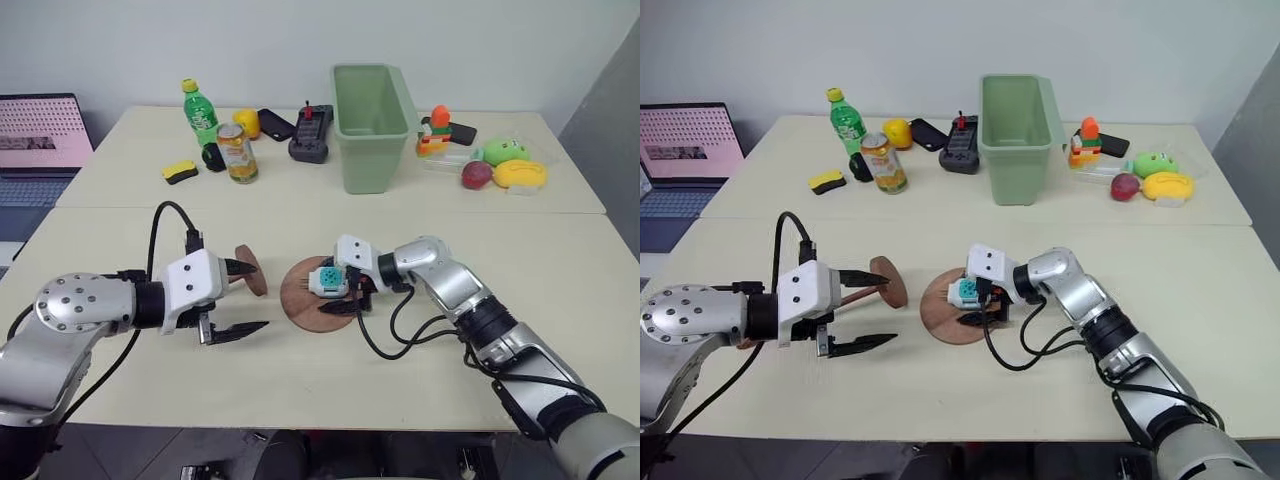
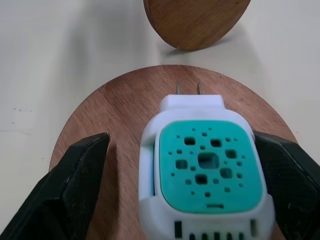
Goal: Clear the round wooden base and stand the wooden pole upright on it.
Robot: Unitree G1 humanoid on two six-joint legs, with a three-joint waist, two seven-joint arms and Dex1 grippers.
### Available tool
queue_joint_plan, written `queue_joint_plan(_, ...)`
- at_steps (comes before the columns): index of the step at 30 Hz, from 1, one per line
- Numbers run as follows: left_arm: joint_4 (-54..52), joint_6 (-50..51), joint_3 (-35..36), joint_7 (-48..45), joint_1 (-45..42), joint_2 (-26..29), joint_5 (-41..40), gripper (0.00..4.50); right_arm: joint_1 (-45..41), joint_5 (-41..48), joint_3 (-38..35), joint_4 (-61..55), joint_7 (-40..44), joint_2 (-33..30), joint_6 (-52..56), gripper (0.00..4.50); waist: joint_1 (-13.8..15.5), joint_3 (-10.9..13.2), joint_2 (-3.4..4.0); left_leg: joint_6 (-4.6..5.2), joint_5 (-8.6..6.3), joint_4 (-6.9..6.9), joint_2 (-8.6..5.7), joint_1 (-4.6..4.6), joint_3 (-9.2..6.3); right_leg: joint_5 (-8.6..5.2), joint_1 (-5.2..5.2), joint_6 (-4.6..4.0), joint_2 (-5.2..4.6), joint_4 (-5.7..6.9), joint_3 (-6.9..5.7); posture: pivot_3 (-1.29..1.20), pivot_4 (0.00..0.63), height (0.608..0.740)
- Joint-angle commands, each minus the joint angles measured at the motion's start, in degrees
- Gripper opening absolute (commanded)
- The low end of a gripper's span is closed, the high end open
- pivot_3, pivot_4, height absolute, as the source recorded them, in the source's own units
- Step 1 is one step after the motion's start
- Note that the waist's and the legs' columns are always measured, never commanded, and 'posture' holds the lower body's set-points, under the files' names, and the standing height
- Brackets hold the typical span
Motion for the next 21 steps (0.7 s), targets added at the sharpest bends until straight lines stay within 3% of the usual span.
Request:
queue_joint_plan(1,-1.9,0.1,-0.2,0.8,-1.0,-0.7,-0.4,4.5,-1.5,-0.7,-1.8,-0.3,-0.1,0.5,-1.7,4.03,0.0,0.0,0.0,0.0,0.0,0.0,0.0,0.0,0.0,0.0,0.0,0.0,0.0,0.0,0.0,0.0,0.15,0.74)
queue_joint_plan(6,-2.0,0.2,-0.6,0.4,-2.8,-1.8,-1.8,4.5,0.0,-1.4,-2.9,-2.5,-0.9,-1.1,-2.9,2.87,0.1,0.0,0.01,0.0,0.0,0.0,-0.01,0.0,0.0,0.0,0.0,0.0,-0.01,0.0,0.0,0.0,0.15,0.74)
queue_joint_plan(11,-2.0,4.1,-1.7,1.6,-8.1,-4.2,-5.4,4.5,4.0,-0.2,-8.6,-13.0,-4.1,-6.0,0.4,2.82,0.4,0.0,0.01,0.0,0.0,0.02,-0.04,-0.03,-0.02,0.0,0.01,0.0,-0.02,-0.01,-0.02,0.0,0.15,0.74)
queue_joint_plan(15,0.0,5.3,-6.2,1.6,-14.6,-8.1,-6.2,4.5,10.7,1.6,-17.4,-25.1,-9.3,-12.0,8.5,2.82,1.1,0.0,0.01,0.0,0.0,0.08,-0.11,-0.11,-0.03,0.0,0.03,0.01,-0.03,-0.02,-0.02,0.0,0.15,0.74)
queue_joint_plan(18,4.9,4.3,-12.8,2.4,-21.0,-15.1,-3.7,4.5,20.7,1.0,-27.3,-32.5,-15.3,-17.5,13.4,2.82,1.8,0.0,0.03,0.01,0.0,0.17,-0.24,-0.14,-0.09,0.0,0.1,0.02,-0.02,-0.02,-0.08,0.0,0.15,0.74)
queue_joint_plan(21,9.3,2.8,-17.6,2.8,-25.6,-21.4,-1.5,4.5,28.8,1.4,-35.2,-37.0,-20.6,-19.1,17.5,2.81,2.4,0.0,0.0,0.02,-0.01,0.32,-0.31,-0.2,-0.03,0.0,0.15,0.03,-0.02,-0.02,-0.06,0.0,0.15,0.74)
